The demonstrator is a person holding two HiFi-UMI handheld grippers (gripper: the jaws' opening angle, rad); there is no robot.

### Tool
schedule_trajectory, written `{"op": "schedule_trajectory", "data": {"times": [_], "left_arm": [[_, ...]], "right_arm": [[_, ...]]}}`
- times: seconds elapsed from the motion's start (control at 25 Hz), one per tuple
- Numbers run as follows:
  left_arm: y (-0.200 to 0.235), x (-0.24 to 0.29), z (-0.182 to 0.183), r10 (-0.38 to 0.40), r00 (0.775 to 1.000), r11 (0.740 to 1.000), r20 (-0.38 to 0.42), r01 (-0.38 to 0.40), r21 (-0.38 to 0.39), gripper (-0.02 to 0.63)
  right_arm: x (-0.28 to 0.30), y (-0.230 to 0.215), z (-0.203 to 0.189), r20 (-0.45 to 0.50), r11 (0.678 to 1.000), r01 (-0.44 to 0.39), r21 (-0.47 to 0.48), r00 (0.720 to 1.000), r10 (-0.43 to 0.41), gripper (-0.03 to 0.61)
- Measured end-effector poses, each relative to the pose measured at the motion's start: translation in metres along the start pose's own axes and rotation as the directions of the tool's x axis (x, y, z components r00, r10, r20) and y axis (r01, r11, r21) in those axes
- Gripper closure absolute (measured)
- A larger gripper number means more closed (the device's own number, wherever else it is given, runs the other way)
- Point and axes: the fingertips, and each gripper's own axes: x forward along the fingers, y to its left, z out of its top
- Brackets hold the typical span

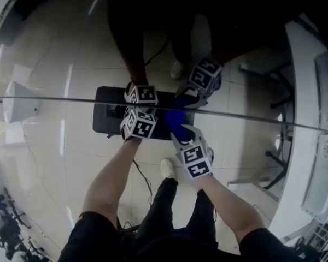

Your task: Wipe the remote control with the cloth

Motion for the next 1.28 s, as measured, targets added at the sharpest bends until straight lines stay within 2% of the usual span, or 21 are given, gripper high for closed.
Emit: {"op": "schedule_trajectory", "data": {"times": [0.16,0.36,0.44,0.6,0.88,1.24,1.28], "left_arm": [[0.004,0.013,-0.001,-0.006,1.000,1.000,-0.005,0.006,-0.025,0.374],[0.004,0.013,-0.004,-0.026,1.000,1.000,-0.004,0.026,-0.007,0.380],[0.002,0.013,-0.004,-0.026,1.000,1.000,0.004,0.026,0.013,0.407],[-0.003,0.009,-0.003,-0.013,1.000,0.999,0.011,0.013,0.032,0.408],[-0.011,-0.021,-0.001,0.014,0.998,0.999,0.064,-0.017,0.034,0.410],[-0.027,-0.074,0.001,0.037,0.992,0.999,0.120,-0.040,0.020,0.410],[-0.027,-0.081,0.002,0.040,0.991,0.999,0.128,-0.043,0.017,0.410]], "right_arm": [[0.011,-0.009,-0.006,-0.019,1.000,0.000,-0.007,1.000,-0.001,0.433],[0.026,-0.012,-0.015,-0.045,1.000,0.022,-0.012,0.999,-0.023,0.433],[0.035,-0.015,-0.020,-0.069,0.999,0.034,-0.024,0.997,-0.035,0.432],[0.054,-0.027,-0.033,-0.124,0.997,0.067,-0.050,0.990,-0.072,0.383],[0.082,-0.035,-0.053,-0.215,0.988,0.117,-0.101,0.967,-0.136,0.325],[0.084,-0.043,-0.049,-0.257,0.980,0.131,-0.153,0.952,-0.167,0.328],[0.083,-0.044,-0.046,-0.256,0.979,0.135,-0.152,0.951,-0.171,0.357]]}}
